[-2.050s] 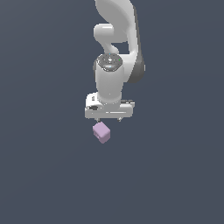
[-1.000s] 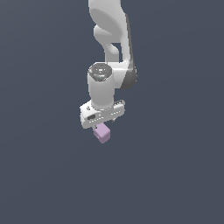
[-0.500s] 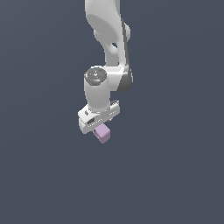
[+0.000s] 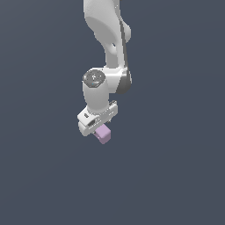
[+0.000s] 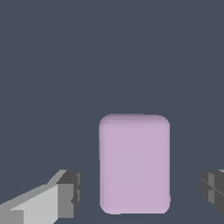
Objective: Pick up the object and move it to a goal position.
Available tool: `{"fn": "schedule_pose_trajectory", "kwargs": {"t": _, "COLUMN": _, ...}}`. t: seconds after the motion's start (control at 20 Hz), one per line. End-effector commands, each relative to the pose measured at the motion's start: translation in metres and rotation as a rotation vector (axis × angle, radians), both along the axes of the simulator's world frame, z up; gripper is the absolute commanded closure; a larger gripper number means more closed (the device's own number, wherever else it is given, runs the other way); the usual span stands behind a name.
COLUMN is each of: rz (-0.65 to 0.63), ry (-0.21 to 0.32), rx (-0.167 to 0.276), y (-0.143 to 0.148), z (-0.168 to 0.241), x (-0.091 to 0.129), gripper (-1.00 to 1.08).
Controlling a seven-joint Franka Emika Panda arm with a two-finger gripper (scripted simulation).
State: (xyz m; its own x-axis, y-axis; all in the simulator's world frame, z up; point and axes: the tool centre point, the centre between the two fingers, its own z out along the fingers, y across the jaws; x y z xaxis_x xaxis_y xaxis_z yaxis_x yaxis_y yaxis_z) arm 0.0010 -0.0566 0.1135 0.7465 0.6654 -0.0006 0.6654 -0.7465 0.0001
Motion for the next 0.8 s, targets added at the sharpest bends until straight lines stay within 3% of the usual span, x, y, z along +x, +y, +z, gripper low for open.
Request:
{"fn": "schedule_pose_trajectory", "kwargs": {"t": 0.0, "rz": 0.007, "ry": 0.0, "rx": 0.0, "y": 0.0, "z": 0.0, "x": 0.0, "gripper": -0.92}}
{"fn": "schedule_pose_trajectory", "kwargs": {"t": 0.75, "rz": 0.007, "ry": 0.0, "rx": 0.001, "y": 0.0, "z": -0.048, "x": -0.001, "gripper": -0.92}}
